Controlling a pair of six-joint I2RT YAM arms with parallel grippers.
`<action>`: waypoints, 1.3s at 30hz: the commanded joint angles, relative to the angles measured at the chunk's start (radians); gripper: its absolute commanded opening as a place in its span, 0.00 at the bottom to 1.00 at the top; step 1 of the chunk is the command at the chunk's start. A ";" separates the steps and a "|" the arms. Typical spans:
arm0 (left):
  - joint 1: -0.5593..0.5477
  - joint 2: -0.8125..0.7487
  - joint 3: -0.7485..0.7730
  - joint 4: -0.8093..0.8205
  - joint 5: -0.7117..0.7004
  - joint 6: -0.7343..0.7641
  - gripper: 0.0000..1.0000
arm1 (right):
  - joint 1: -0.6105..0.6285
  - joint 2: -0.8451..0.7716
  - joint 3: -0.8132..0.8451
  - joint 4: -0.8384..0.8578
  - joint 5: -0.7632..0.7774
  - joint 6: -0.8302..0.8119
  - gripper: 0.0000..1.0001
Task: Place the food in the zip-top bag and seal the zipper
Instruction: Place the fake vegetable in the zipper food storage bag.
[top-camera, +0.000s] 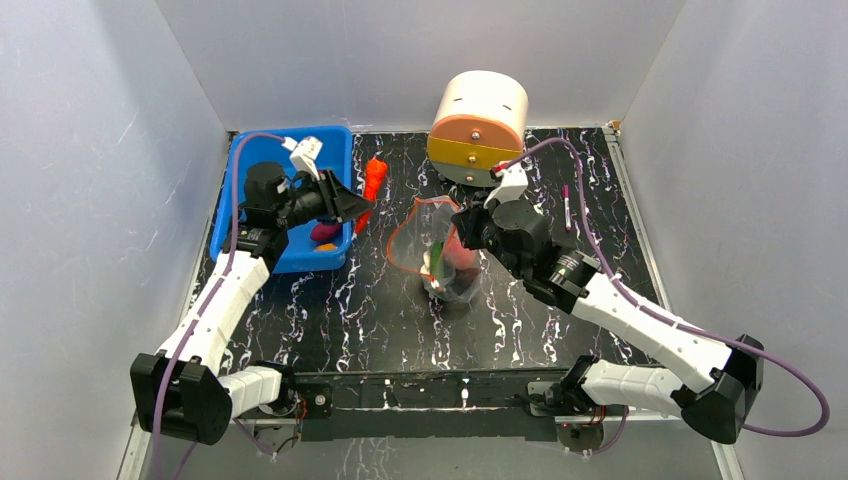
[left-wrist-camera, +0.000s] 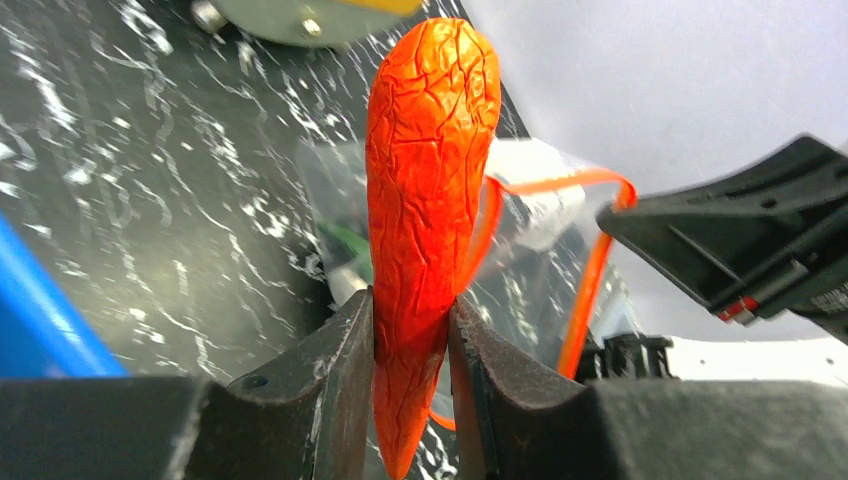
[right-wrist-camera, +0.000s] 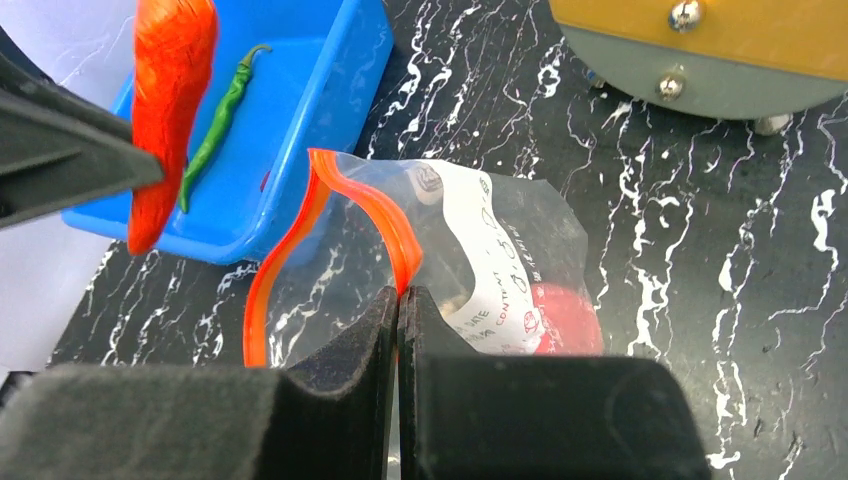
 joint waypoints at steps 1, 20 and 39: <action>-0.073 -0.024 -0.002 -0.065 0.025 -0.096 0.01 | -0.002 0.029 0.082 0.046 0.040 -0.100 0.00; -0.320 -0.032 -0.012 -0.163 -0.034 -0.313 0.03 | -0.002 0.051 0.096 0.085 0.060 -0.145 0.00; -0.388 0.156 0.049 -0.133 -0.136 -0.336 0.04 | -0.002 -0.018 -0.036 0.190 -0.177 -0.090 0.00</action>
